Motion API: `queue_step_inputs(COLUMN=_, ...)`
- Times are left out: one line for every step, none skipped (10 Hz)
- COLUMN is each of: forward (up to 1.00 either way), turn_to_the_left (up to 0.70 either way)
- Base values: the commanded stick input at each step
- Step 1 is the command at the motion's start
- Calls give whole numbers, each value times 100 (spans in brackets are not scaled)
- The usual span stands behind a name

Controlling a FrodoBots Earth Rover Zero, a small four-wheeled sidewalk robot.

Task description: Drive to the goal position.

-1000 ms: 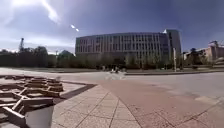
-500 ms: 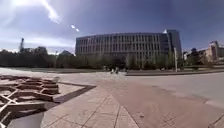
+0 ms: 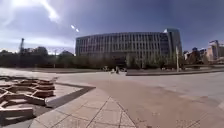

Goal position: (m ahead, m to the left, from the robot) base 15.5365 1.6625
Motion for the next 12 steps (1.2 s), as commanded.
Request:
queue_step_inputs(forward=50, turn_to_the_left=0)
queue_step_inputs(forward=50, turn_to_the_left=0)
queue_step_inputs(forward=50, turn_to_the_left=0)
queue_step_inputs(forward=50, turn_to_the_left=0)
queue_step_inputs(forward=50, turn_to_the_left=0)
queue_step_inputs(forward=50, turn_to_the_left=0)
queue_step_inputs(forward=50, turn_to_the_left=0)
queue_step_inputs(forward=50, turn_to_the_left=0)
queue_step_inputs(forward=50, turn_to_the_left=0)
queue_step_inputs(forward=50, turn_to_the_left=0)
queue_step_inputs(forward=50, turn_to_the_left=0)
queue_step_inputs(forward=50, turn_to_the_left=0)
